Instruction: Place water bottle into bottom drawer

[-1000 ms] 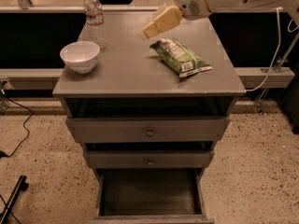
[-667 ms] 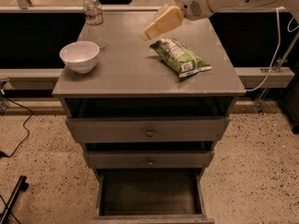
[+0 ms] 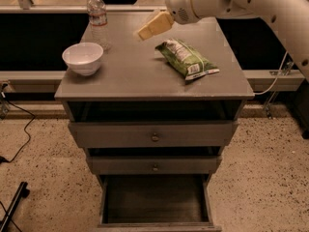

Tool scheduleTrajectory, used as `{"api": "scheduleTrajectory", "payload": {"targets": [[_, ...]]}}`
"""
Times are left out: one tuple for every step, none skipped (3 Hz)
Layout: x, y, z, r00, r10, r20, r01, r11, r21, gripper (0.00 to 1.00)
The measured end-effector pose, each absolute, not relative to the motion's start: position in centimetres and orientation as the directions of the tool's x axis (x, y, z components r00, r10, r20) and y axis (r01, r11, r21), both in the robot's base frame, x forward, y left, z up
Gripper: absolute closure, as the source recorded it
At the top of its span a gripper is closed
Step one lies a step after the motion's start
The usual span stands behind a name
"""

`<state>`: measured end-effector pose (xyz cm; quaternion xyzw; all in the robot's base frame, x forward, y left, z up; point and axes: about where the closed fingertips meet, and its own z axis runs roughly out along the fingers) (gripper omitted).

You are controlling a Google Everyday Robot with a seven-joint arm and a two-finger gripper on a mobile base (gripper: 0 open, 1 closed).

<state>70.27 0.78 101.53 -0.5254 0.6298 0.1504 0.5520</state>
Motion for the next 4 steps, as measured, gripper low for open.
{"api": "scheduleTrajectory", "payload": {"targets": [[73.8, 4.0, 100.2, 0.194, -0.441, -0.876, -0.793, 0.455, -0.405, 0.0], [76.2, 6.8, 99.8, 0.226, -0.37, -0.901, -0.805, 0.45, -0.386, 0.0], [79.1, 11.0, 99.3, 0.208, -0.279, -0.937, -0.846, 0.429, -0.315, 0.0], [81.0, 12.8, 98.8, 0.16, -0.246, -0.956, -0.86, 0.44, -0.257, 0.0]]}}
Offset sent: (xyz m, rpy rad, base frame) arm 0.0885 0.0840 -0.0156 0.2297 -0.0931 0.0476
